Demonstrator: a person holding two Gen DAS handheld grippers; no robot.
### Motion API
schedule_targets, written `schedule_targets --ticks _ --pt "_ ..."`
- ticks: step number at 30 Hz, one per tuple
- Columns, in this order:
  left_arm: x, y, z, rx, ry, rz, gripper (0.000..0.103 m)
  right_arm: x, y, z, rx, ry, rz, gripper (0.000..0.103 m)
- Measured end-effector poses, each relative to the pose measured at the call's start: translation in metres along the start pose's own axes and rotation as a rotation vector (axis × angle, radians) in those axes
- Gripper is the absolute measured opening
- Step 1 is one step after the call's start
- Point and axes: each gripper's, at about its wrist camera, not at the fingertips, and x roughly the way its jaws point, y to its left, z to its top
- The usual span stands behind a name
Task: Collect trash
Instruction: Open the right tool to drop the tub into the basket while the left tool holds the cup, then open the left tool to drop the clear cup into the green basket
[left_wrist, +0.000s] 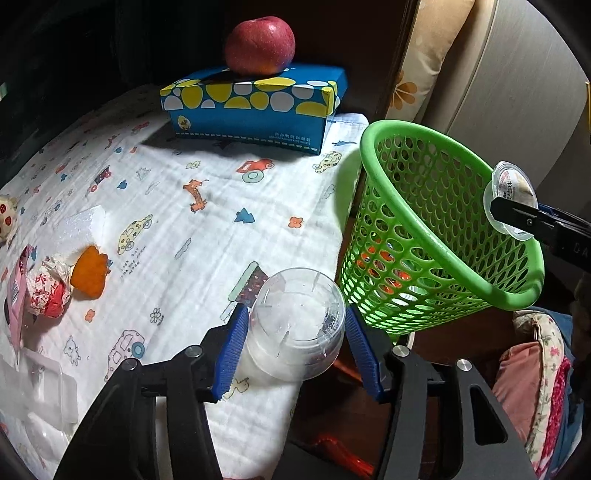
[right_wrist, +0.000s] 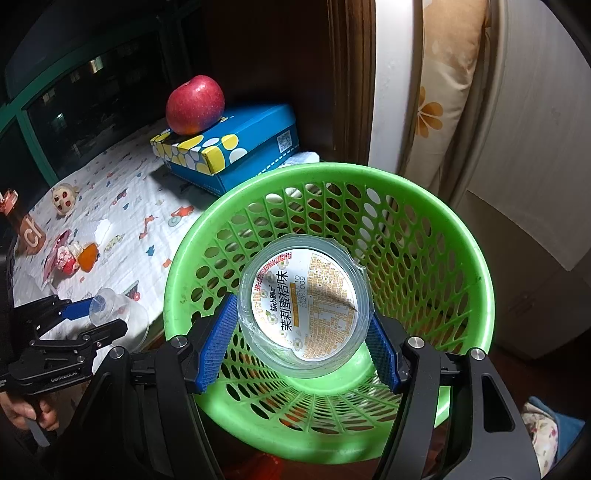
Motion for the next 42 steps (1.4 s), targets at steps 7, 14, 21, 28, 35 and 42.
schedule_targets --ticks 7,14,21,28,35,42 --pt "-0.017 -0.001 0.008 -0.006 -0.034 0.002 0.051 0.000 -0.002 -0.001 0.004 0.001 -0.004 0.066" --pt "-0.053 -0.010 0.037 0.004 -0.114 -0.023 0.051 -0.001 -0.003 0.000 0.006 -0.002 -0.011 0.066" --pt "-0.068 -0.030 0.069 0.025 -0.163 -0.066 0.051 -0.003 -0.007 -0.001 0.014 -0.001 -0.007 0.071" --pt "-0.069 -0.059 0.091 0.080 -0.191 -0.069 0.051 -0.009 -0.014 -0.002 0.026 -0.015 -0.013 0.074" --pt "-0.058 -0.084 0.102 0.110 -0.181 -0.082 0.051 -0.021 -0.023 -0.005 0.038 -0.032 -0.016 0.075" --pt "-0.040 -0.104 0.107 0.129 -0.148 -0.101 0.052 -0.037 -0.036 -0.010 0.059 -0.058 -0.024 0.078"
